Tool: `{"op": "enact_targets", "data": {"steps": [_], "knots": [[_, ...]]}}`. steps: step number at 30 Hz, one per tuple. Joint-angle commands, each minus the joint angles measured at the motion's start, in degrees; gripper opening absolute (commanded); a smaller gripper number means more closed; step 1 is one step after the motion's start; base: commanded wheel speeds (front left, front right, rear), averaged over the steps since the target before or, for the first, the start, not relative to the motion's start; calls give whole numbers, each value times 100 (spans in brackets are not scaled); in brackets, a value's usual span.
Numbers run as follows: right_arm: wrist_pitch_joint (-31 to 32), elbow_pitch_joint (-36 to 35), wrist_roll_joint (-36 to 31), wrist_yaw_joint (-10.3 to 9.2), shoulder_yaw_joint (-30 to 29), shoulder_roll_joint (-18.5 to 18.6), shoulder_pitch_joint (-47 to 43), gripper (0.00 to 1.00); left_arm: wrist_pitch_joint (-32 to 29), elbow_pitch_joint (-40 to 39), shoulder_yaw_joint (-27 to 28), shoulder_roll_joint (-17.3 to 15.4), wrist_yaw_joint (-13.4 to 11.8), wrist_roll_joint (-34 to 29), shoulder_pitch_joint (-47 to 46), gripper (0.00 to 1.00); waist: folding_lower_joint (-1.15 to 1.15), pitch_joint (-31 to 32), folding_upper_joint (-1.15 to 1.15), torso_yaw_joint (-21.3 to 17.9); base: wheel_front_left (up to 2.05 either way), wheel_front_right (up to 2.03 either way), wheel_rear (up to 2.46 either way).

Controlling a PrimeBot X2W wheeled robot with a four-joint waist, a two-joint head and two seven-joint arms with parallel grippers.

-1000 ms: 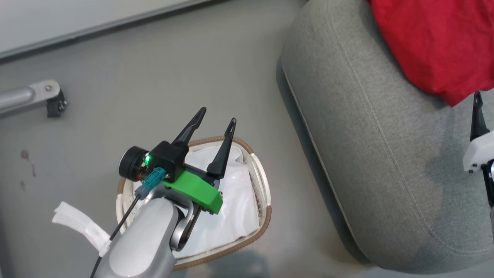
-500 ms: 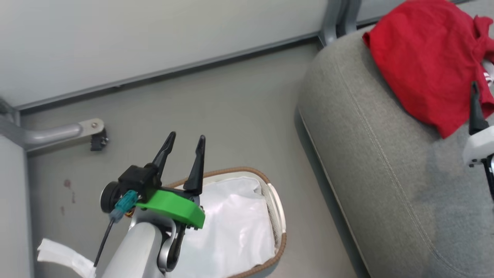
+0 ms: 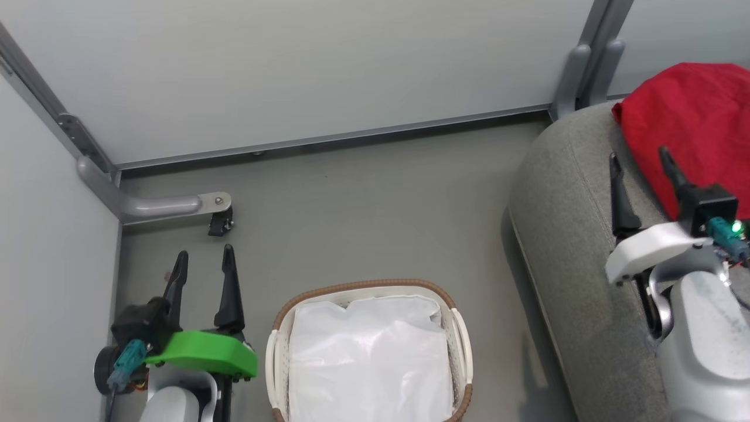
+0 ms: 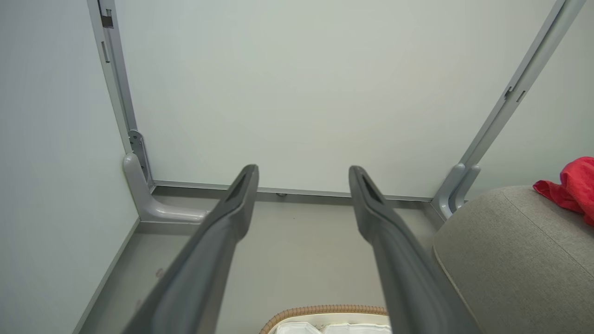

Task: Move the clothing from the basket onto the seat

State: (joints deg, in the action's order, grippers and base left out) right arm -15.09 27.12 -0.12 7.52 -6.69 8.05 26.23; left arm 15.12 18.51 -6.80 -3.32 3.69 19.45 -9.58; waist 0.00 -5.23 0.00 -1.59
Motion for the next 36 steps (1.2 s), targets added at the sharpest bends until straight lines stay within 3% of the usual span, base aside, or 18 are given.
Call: {"op": "enact_targets", "data": {"steps": [1, 10, 20, 34, 35, 36], "knots": [[-11, -64, 41, -6, 36, -91, -232, 100, 4, -31, 82, -2, -42, -81, 175, 100, 0, 168, 0, 185, 0, 0, 0], [-11, -495, 282, -6, 118, -486, -1117, 100, 4, -43, 254, 37, 33, -132, 700, 100, 0, 299, 0, 344, 0, 0, 0], [-11, -633, 795, -6, 472, -504, -1760, 100, 4, -18, 52, 41, 26, 25, 859, 100, 0, 398, 0, 300, 0, 0, 0], [-11, -600, 886, -6, 589, -505, -1763, 100, 4, 24, -16, 40, 24, 104, 837, 100, 0, 381, 0, 230, 0, 0, 0], [0, -601, 869, 0, 586, -525, -1729, 0, 0, 28, -33, 45, 13, 88, 784, 0, 0, 382, 0, 230, 0, 0, 0], [7, -558, 876, 0, 577, -536, -1738, 0, -5, 70, -40, 46, 13, 103, 784, 0, 0, 382, 0, 230, 0, 0, 0]]}}
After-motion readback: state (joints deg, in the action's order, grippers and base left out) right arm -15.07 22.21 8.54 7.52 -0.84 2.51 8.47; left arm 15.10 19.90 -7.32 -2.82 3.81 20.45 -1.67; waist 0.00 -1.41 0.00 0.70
